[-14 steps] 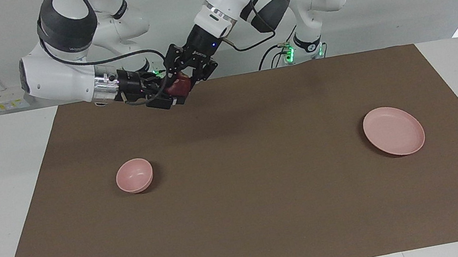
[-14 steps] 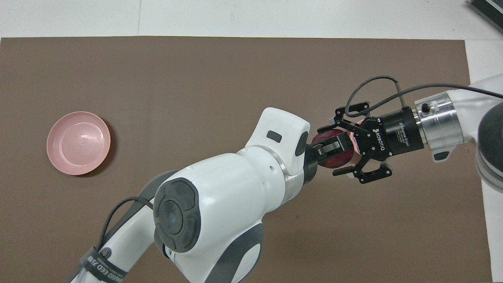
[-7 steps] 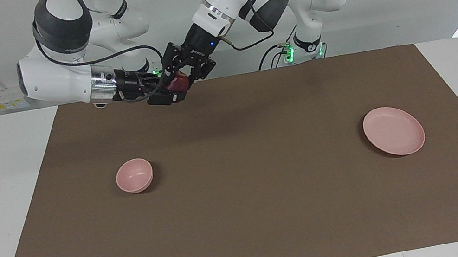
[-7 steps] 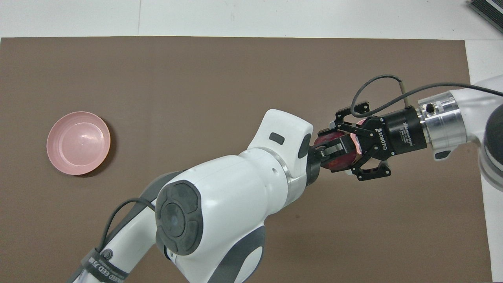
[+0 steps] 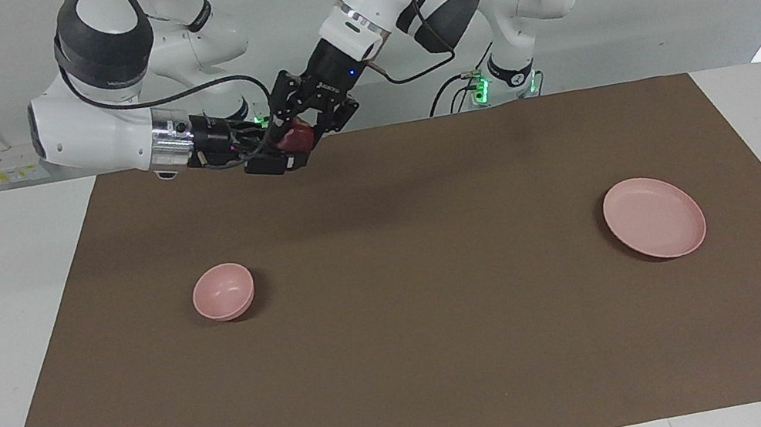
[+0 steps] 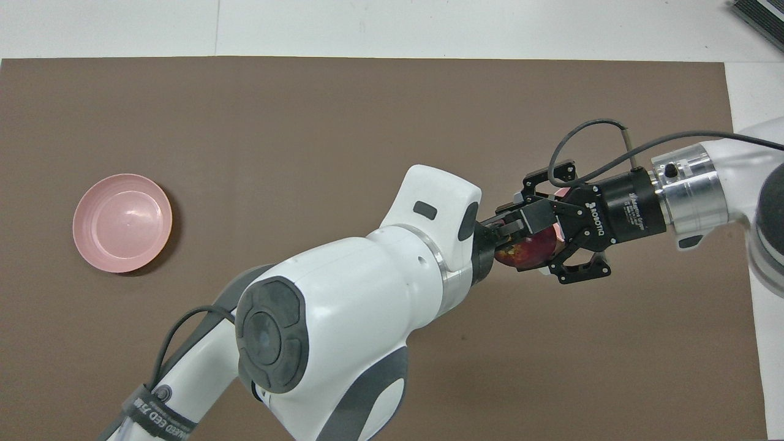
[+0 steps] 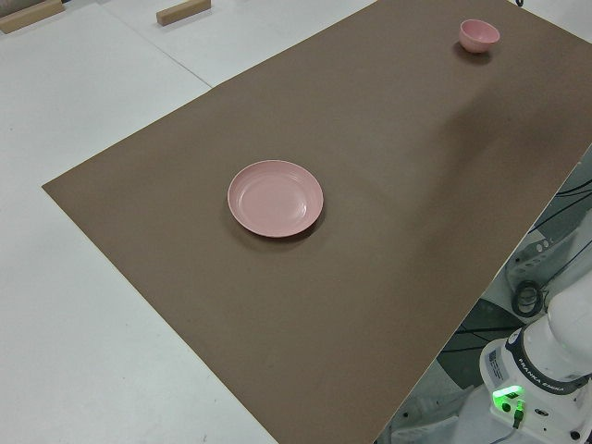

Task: Move apple from plate to bowl
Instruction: 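Grasp the apple with the right gripper while the left gripper releases it, then move the apple over the bowl with the right gripper while the left withdraws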

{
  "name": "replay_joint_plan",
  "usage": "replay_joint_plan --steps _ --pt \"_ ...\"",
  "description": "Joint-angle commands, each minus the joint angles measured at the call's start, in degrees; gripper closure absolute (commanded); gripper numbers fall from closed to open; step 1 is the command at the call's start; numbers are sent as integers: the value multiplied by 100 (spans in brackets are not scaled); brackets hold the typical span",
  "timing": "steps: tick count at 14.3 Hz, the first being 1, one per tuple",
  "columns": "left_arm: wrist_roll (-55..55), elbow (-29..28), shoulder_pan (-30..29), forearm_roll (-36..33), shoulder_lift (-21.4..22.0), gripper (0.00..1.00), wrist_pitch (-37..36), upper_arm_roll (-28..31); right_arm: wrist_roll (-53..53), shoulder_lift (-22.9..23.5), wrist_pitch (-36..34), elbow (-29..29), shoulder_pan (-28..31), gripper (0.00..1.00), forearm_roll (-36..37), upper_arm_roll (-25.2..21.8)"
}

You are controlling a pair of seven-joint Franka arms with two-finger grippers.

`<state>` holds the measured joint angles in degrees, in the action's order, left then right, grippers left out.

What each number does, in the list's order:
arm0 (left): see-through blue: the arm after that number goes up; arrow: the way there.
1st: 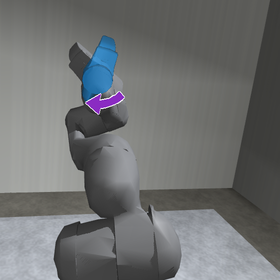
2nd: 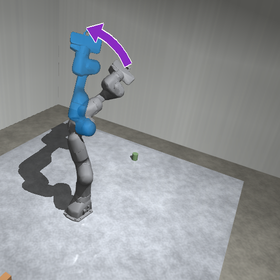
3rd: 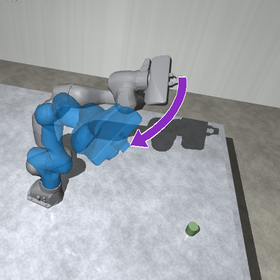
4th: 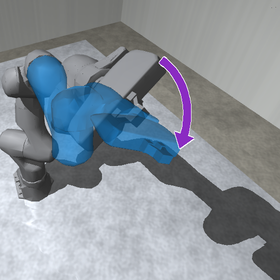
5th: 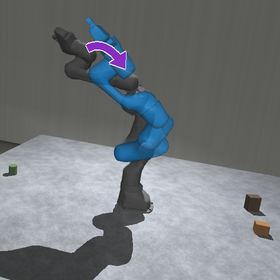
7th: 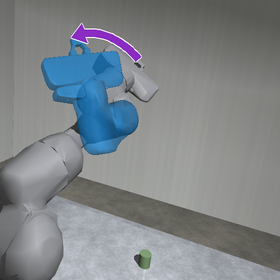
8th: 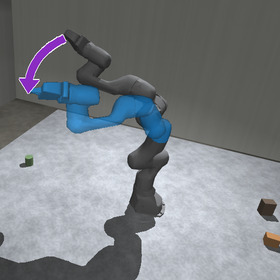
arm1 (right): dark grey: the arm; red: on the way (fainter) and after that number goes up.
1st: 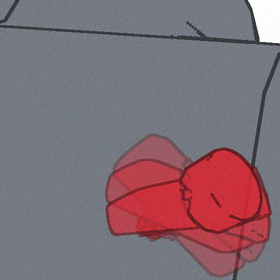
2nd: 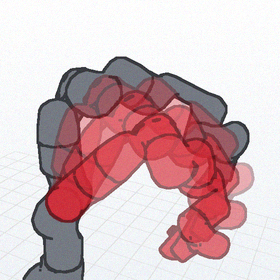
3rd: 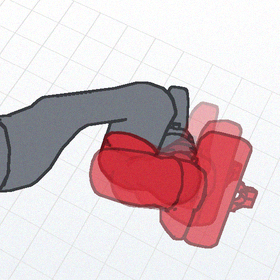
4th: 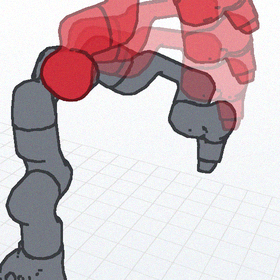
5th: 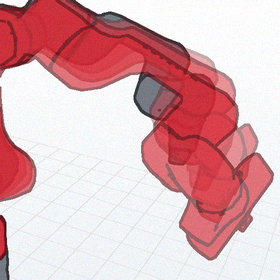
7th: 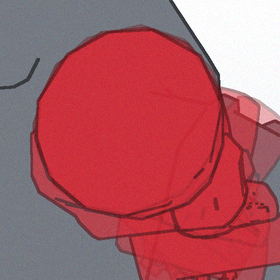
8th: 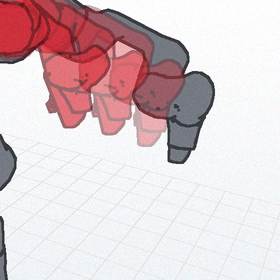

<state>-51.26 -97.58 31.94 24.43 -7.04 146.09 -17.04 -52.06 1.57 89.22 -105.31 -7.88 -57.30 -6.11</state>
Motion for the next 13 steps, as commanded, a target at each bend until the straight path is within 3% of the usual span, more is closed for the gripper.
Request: replay_joint_plan --steps 1,10,13 --pt "-7 99 5 -52 -78 0 -37 34 257 -69 -133 -69 94 100 -106 4" --pt "450 -199 -662 -52 36 0 -1319 96 758 -60 -291 -42 234 100 211 -5" --pt "888 -445 -1004 -61 193 0 -1767 96 1625 -69 -247 2 164 100 1208 4"
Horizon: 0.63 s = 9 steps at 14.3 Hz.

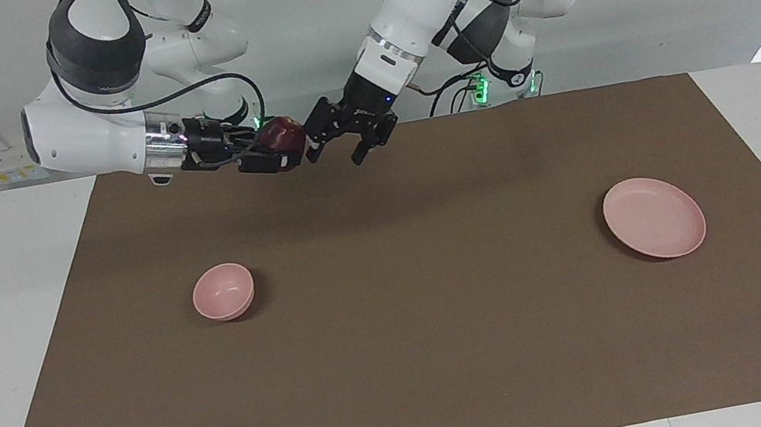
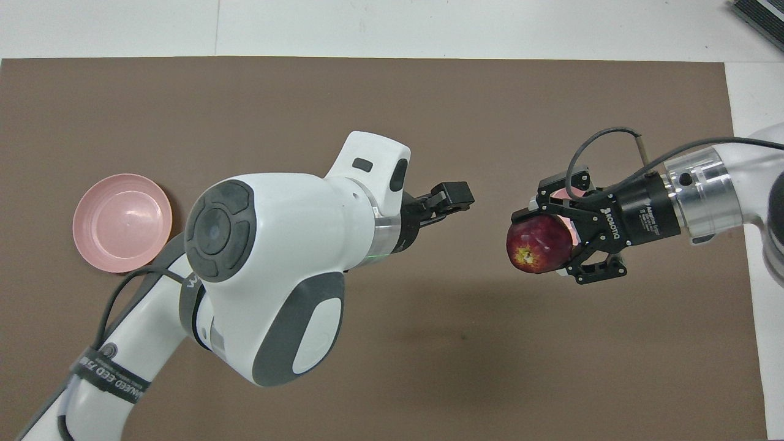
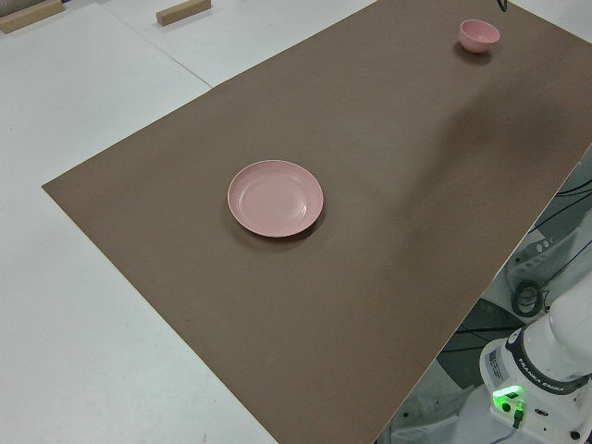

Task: Move apple from plate to bowl
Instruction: 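Move the apple over the bowl with the right gripper while the left withdraws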

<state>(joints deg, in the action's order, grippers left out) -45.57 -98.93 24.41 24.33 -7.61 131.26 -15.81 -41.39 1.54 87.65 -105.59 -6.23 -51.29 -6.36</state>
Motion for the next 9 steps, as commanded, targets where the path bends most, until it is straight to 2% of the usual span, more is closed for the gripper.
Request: replay_joint_plan --steps 1,5,9 --pt "565 -441 -435 -77 321 0 -425 -28 901 -66 -29 38 -27 100 1003 30" --pt "1655 -724 -1279 -78 462 0 -1004 -28 2157 -57 567 21 -133 100 2330 47" --pt "2823 -715 -2053 -78 462 0 -1550 -28 3467 223 1831 12 -379 100 3913 47"
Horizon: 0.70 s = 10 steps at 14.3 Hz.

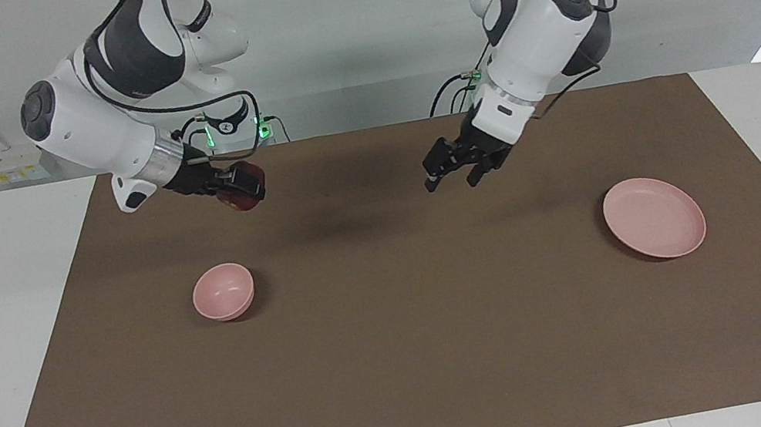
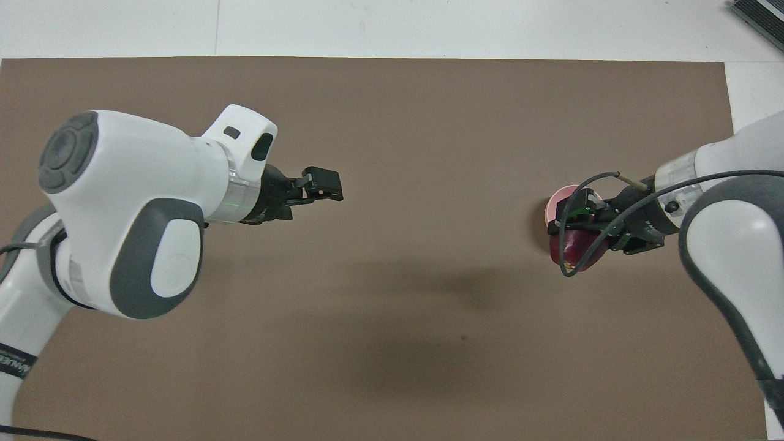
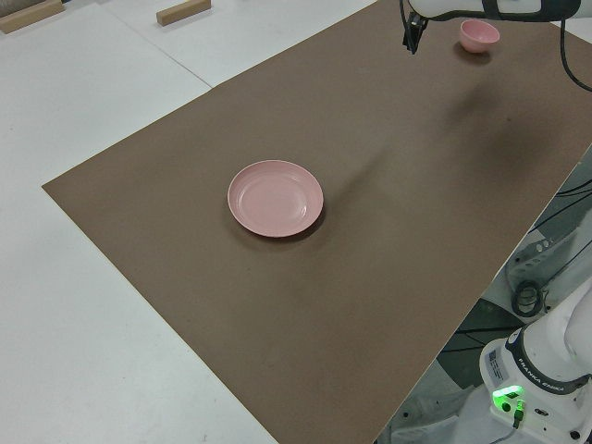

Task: Move apple from plate to bowl
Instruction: 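Move the apple over the bowl with the right gripper while the left withdraws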

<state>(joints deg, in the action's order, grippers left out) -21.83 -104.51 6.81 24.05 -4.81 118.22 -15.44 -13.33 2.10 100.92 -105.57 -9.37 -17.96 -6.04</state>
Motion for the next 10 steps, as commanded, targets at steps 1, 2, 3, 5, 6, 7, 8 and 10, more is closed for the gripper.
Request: replay_joint_plan --steps 1,2,3,5,6,7,8,10 --pt "678 -158 -407 -67 182 0 -369 -64 1039 299 829 19 -65 100 801 15" --pt "759 -140 -522 -302 182 0 -457 -64 1400 413 1146 19 -65 100 977 6" --pt "759 -97 -549 -696 173 0 -528 -64 1673 528 1436 11 -65 100 1153 6" --pt "777 -17 -575 -1374 200 0 -607 -55 1904 721 1920 11 -65 100 1417 15" --pt "803 87 -637 -1542 200 0 -686 -38 1922 818 2035 11 -65 100 1435 15" --pt "838 262 -707 -1649 200 0 -835 -38 2017 906 2063 -15 -48 100 1436 15" --pt "899 473 -794 -1771 200 0 -1001 -29 2105 933 2133 -77 -13 100 1436 6" --pt "1119 895 -944 -1991 200 0 -1292 -20 2141 959 2204 -191 5 100 1436 6"
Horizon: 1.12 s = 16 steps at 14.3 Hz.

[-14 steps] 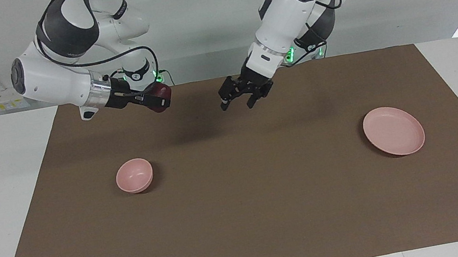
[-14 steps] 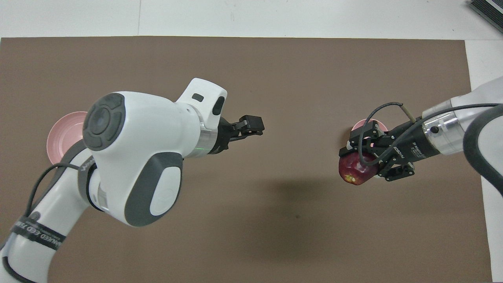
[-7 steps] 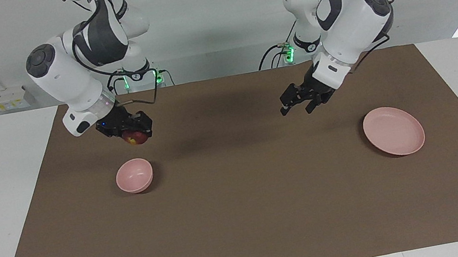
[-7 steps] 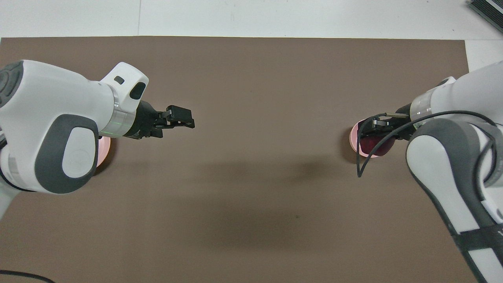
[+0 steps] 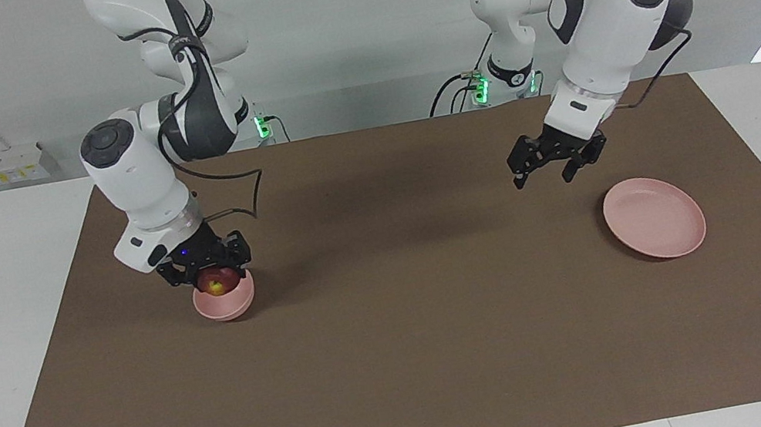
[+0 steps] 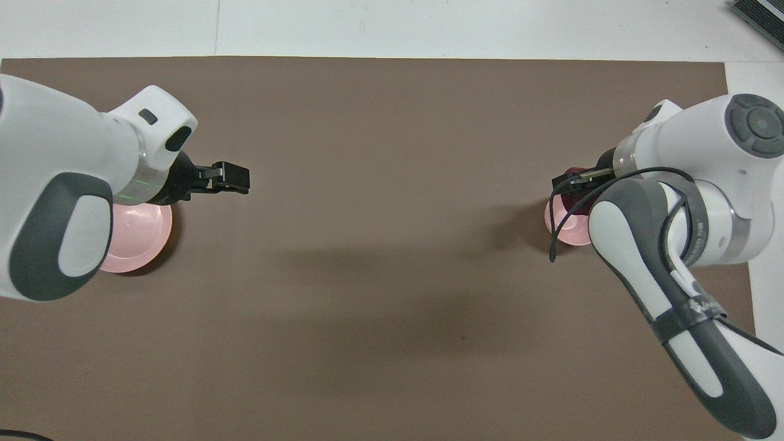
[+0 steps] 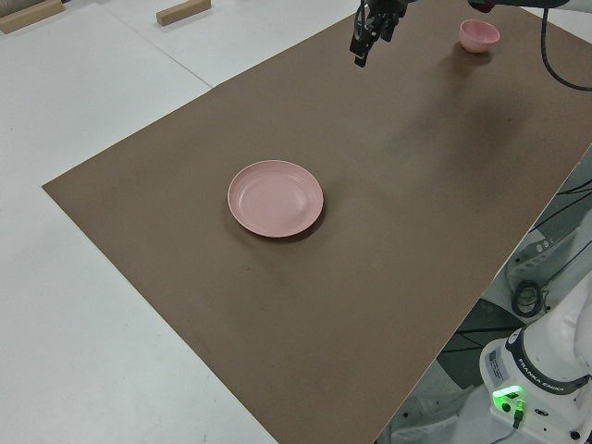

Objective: Move apple from plate to bowl

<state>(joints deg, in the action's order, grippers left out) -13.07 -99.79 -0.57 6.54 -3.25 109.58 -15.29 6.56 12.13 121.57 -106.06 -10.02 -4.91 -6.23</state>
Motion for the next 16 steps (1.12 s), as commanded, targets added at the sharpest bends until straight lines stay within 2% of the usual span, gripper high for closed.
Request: replay_joint_plan --steps 1,4,10,13,16 --pt "321 686 -207 -337 43 0 -594 77 152 -36 139 -239 70 100 131 25" --pt "637 1538 -102 -478 43 0 -1366 464 170 17 296 -468 79 100 131 25" --pt "1736 2463 162 -461 70 0 -2914 1132 337 149 473 -644 106 100 140 16" --pt "1869 2491 399 -575 219 0 -3188 1379 574 167 570 -732 193 100 166 16" --pt "1878 2429 347 -575 499 0 -3381 1336 671 237 605 -758 202 100 254 16"
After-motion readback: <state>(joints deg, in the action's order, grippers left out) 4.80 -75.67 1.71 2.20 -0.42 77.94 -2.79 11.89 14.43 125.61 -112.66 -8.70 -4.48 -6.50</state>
